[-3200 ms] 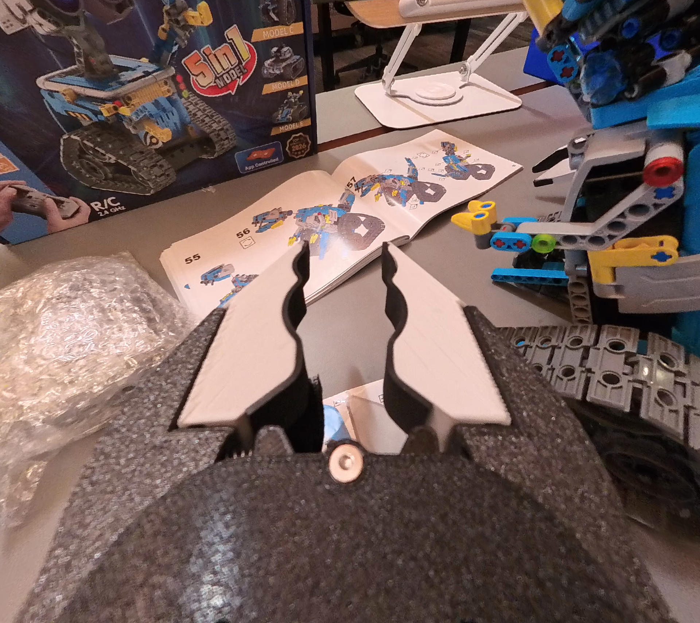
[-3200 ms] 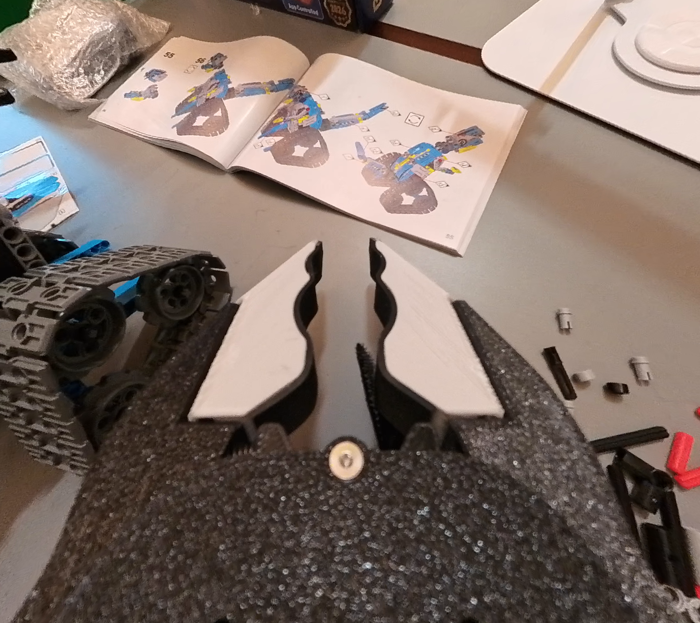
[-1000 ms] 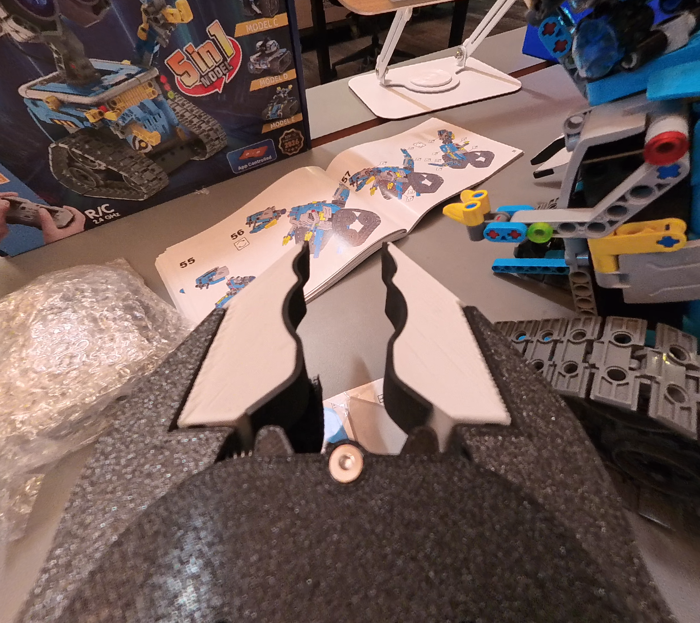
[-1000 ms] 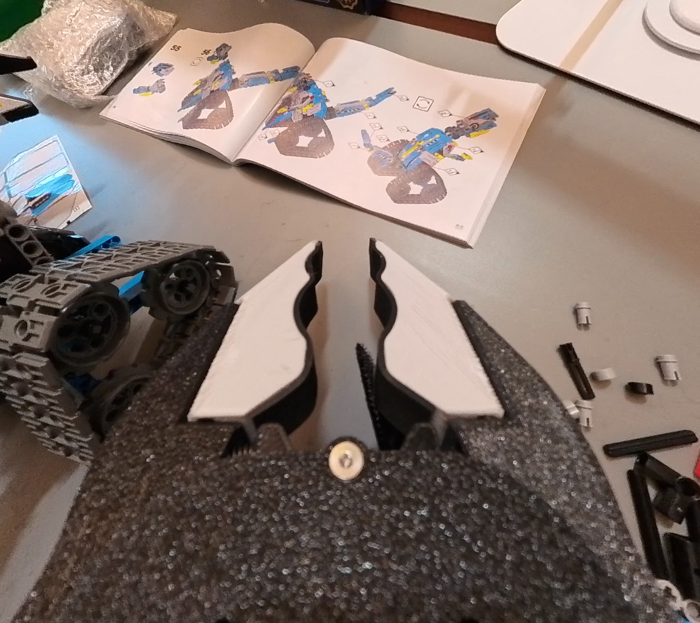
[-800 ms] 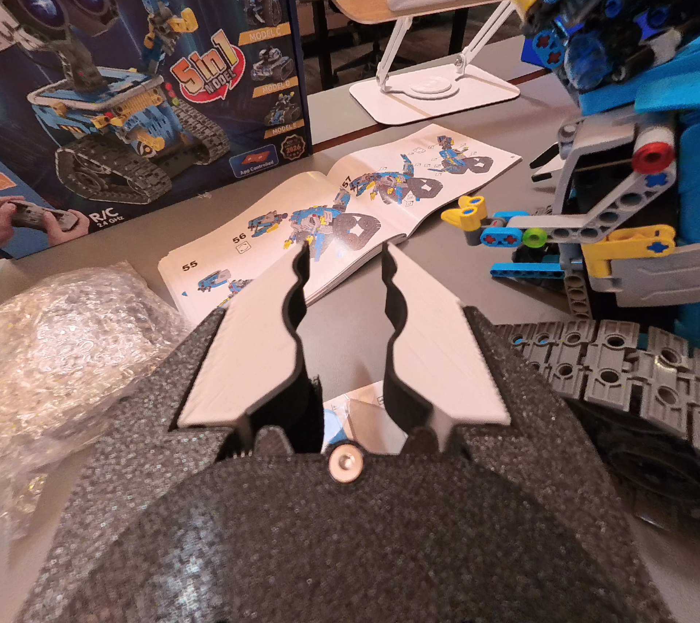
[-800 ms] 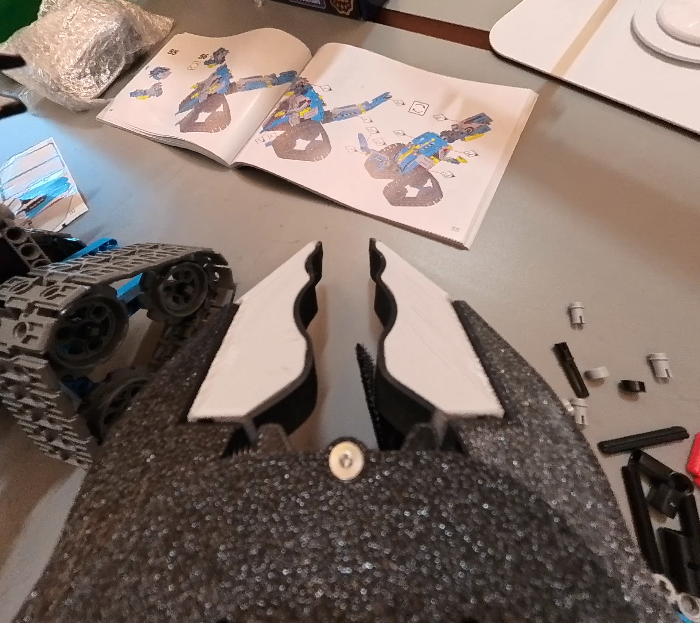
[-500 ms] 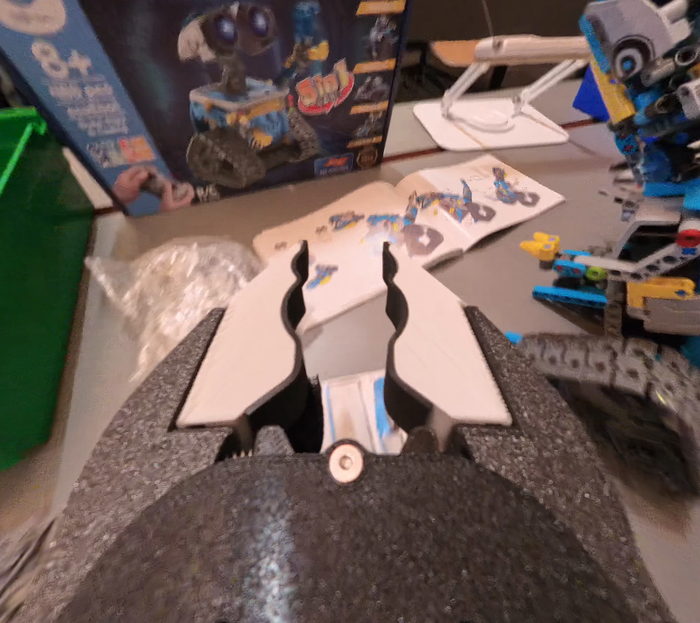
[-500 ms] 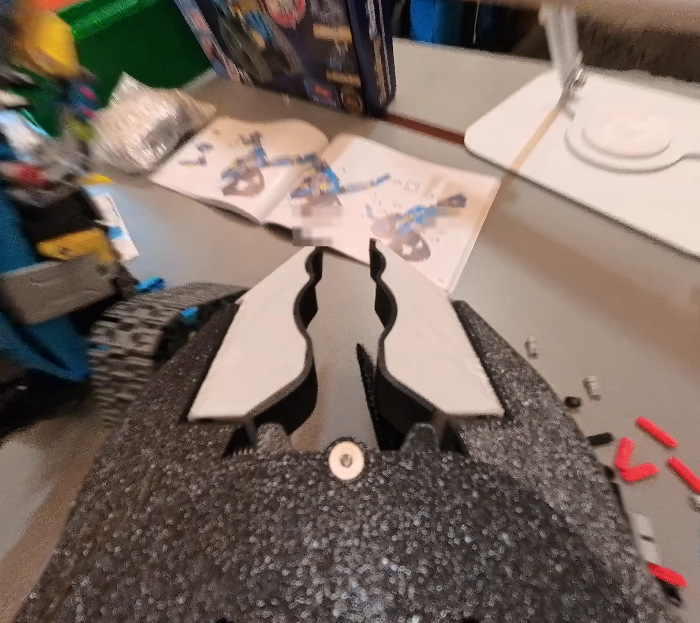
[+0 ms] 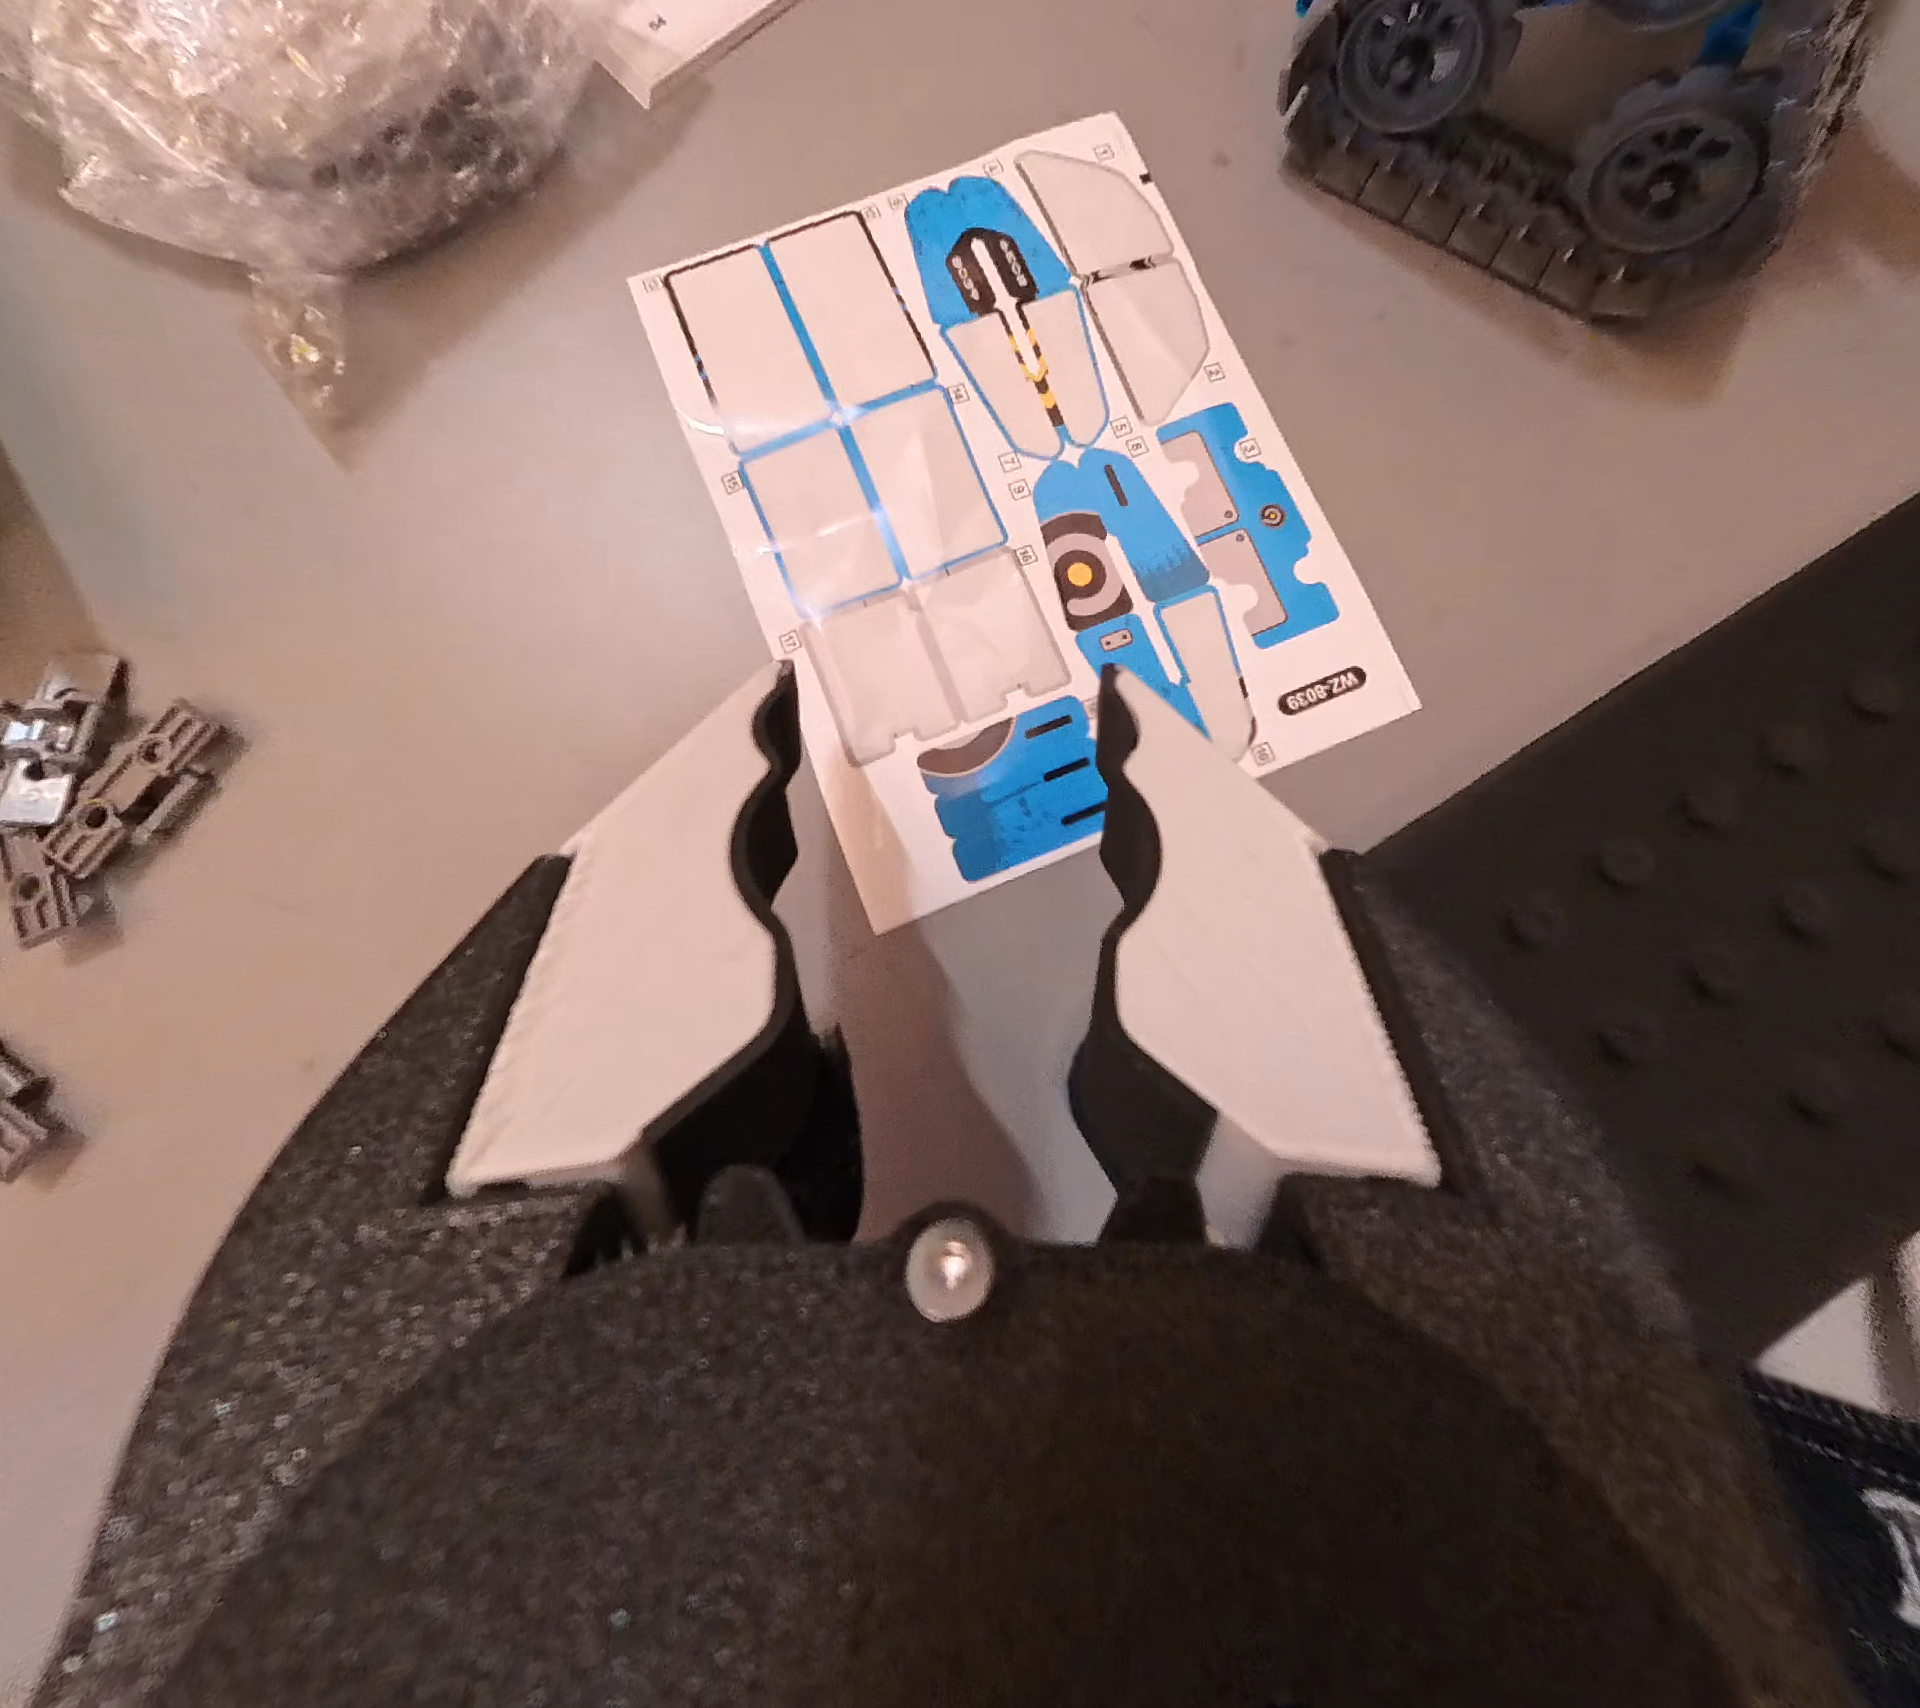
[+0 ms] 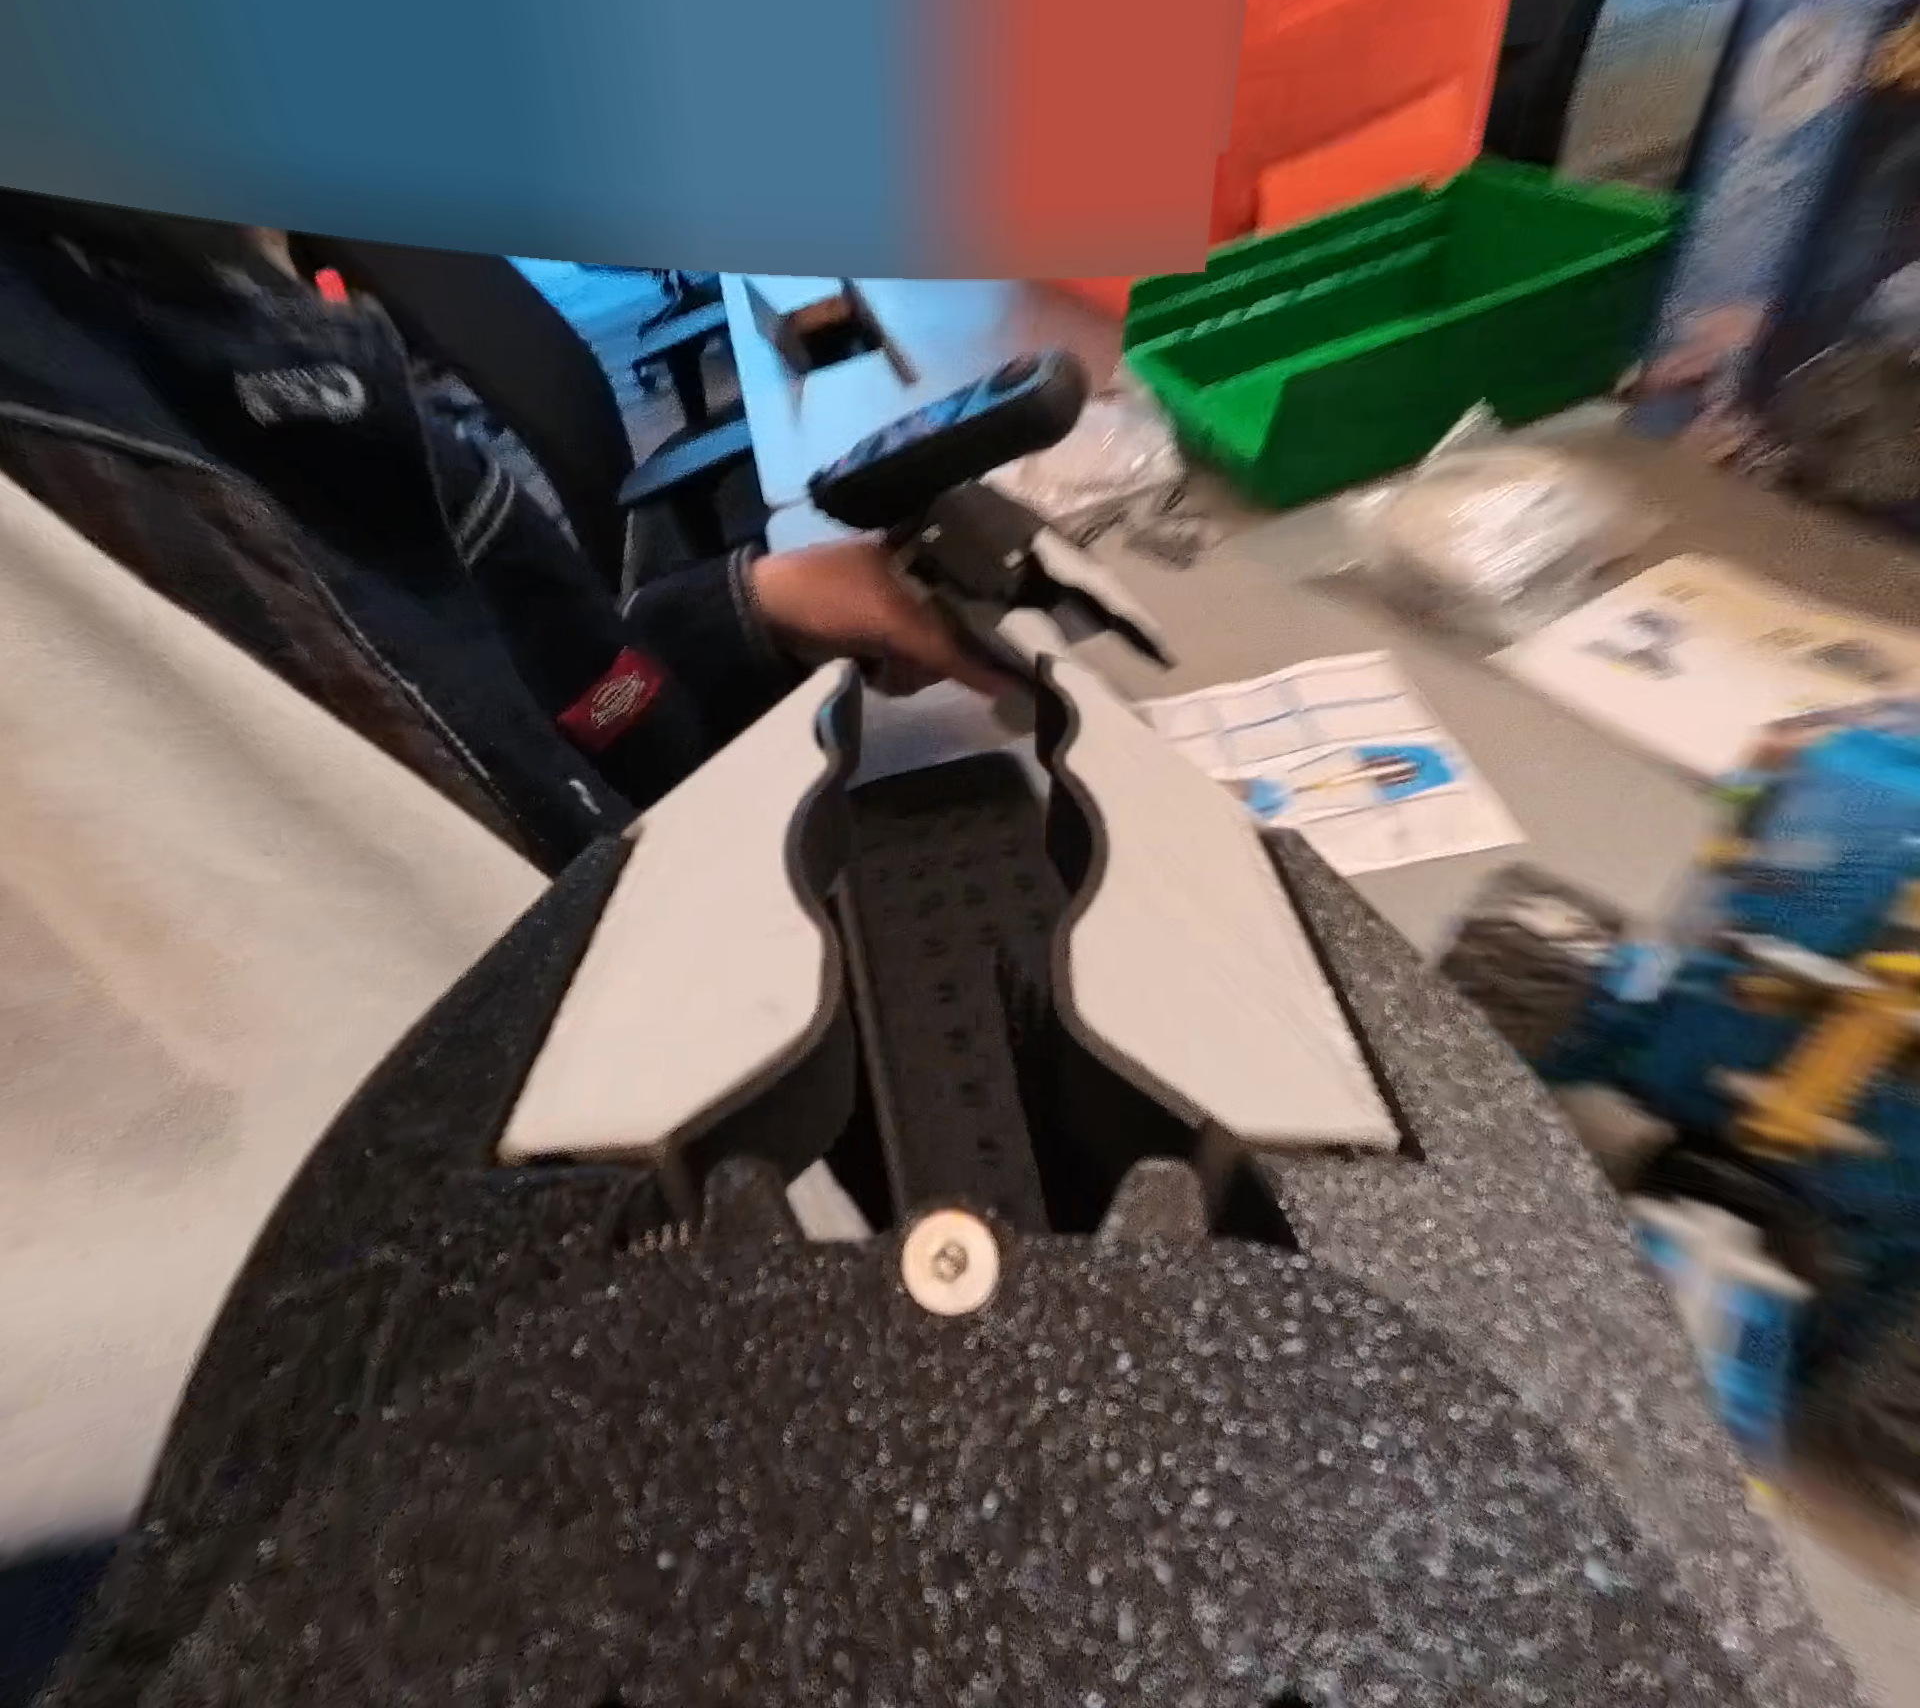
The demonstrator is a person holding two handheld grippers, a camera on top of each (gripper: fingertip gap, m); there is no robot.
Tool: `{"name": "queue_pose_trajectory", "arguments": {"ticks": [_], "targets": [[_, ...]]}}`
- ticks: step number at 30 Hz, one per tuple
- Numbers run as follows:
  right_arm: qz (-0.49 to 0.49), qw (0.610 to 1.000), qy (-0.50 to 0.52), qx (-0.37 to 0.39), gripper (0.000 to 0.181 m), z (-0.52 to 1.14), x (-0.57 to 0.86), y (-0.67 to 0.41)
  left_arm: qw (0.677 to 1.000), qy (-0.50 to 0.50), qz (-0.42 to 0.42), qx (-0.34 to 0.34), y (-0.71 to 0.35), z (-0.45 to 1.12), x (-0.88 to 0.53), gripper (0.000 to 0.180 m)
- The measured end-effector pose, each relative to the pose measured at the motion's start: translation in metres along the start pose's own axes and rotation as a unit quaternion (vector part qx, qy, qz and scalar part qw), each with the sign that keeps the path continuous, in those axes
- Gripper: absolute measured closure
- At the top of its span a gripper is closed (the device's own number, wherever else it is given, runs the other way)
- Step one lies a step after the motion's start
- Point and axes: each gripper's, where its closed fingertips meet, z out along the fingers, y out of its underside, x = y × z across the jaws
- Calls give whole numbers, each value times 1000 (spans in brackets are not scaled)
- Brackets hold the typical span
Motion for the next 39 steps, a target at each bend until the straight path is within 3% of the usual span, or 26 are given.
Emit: {"name": "queue_pose_trajectory", "arguments": {"ticks": [3,9,17,19,25,31,36,39], "targets": [[28,998,-15,-49,146,58,-19,51,999,32,10,10,0,6,8,124],[8,980,105,-168,146,101,45,129,998,15,57,-16,20,3,-3,125],[-9,964,126,-236,145,149,93,151,998,59,-29,25,42,-39,-21,134],[-1,964,98,-248,140,161,93,156,997,68,-23,32,43,-40,-15,134],[-28,952,173,-252,136,153,128,160,995,78,-21,50,26,-29,-8,135],[-9,948,160,-276,134,152,129,174,996,77,-26,40,-1,-3,-25,132],[11,956,136,-259,134,154,128,172,994,99,36,1,20,-9,-15,129],[4,959,129,-254,138,158,131,170,987,115,115,14,27,-19,-5,129]]}}
